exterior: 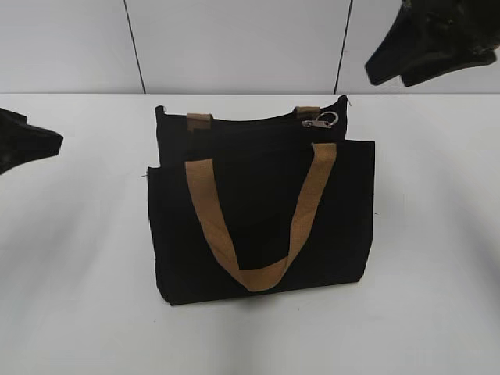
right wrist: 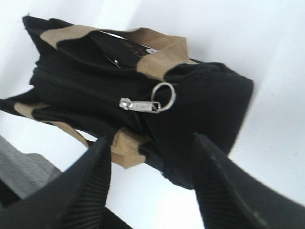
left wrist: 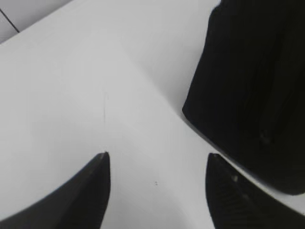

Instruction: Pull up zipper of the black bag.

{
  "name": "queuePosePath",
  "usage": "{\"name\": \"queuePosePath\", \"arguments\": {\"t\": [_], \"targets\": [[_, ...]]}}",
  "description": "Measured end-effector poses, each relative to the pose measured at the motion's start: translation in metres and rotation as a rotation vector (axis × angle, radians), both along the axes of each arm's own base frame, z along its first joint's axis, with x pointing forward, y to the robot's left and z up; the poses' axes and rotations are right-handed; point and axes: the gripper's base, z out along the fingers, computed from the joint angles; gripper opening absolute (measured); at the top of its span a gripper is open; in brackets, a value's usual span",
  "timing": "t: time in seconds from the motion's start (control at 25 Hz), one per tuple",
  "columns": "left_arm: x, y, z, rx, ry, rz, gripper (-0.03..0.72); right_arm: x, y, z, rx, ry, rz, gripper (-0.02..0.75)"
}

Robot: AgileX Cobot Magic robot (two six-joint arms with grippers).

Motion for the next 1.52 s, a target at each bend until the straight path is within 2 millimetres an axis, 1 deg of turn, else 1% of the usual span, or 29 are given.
{"name": "queuePosePath", "arguments": {"t": [0.12,0.24,0.32,0.44,0.6,0.72,0.84,0.92,1.0,1.08,1.12,1.2,1.32,1.44,1.52], "targets": [[-0.008,0.0,0.019,-0.111,0.021,0.095,0.475,-0.01,-0.01,0.011,-0.116,-0.068,0.005,0.421],[-0.013,-0.001,0.041,-0.194,0.11,0.154,0.443,-0.022,-0.024,0.024,-0.256,-0.135,-0.012,0.422],[-0.014,0.001,0.057,-0.185,0.189,0.187,0.433,-0.031,-0.034,0.033,-0.354,-0.183,-0.033,0.422],[-0.016,0.008,0.08,-0.141,0.285,0.293,0.428,-0.044,-0.047,0.046,-0.458,-0.212,-0.098,0.422],[-0.022,0.022,0.104,-0.053,0.358,0.448,0.421,-0.064,-0.057,0.063,-0.482,-0.233,-0.201,0.422],[-0.03,0.033,0.109,0.029,0.392,0.554,0.392,-0.083,-0.06,0.076,-0.47,-0.262,-0.228,0.422],[-0.044,0.039,0.112,0.069,0.39,0.593,0.374,-0.104,-0.063,0.09,-0.456,-0.303,-0.244,0.422],[-0.057,0.039,0.112,0.051,0.365,0.594,0.37,-0.119,-0.065,0.098,-0.446,-0.335,-0.254,0.422],[-0.073,0.038,0.111,0.0,0.325,0.584,0.37,-0.135,-0.068,0.101,-0.437,-0.368,-0.263,0.422],[-0.091,0.036,0.104,-0.052,0.295,0.572,0.368,-0.151,-0.069,0.09,-0.426,-0.362,-0.259,0.422],[-0.104,0.036,0.103,-0.075,0.263,0.567,0.368,-0.16,-0.07,0.084,-0.427,-0.366,-0.256,0.422],[-0.125,0.036,0.095,-0.099,0.234,0.562,0.368,-0.182,-0.072,0.066,-0.417,-0.369,-0.253,0.422],[-0.148,0.037,0.081,-0.113,0.209,0.558,0.375,-0.202,-0.074,0.035,-0.397,-0.358,-0.245,0.422],[-0.171,0.036,0.067,-0.146,0.183,0.546,0.42,-0.222,-0.075,0.003,-0.385,-0.328,-0.235,0.422],[-0.182,0.036,0.057,-0.159,0.177,0.54,0.456,-0.234,-0.076,-0.016,-0.382,-0.312,-0.231,0.422]]}}
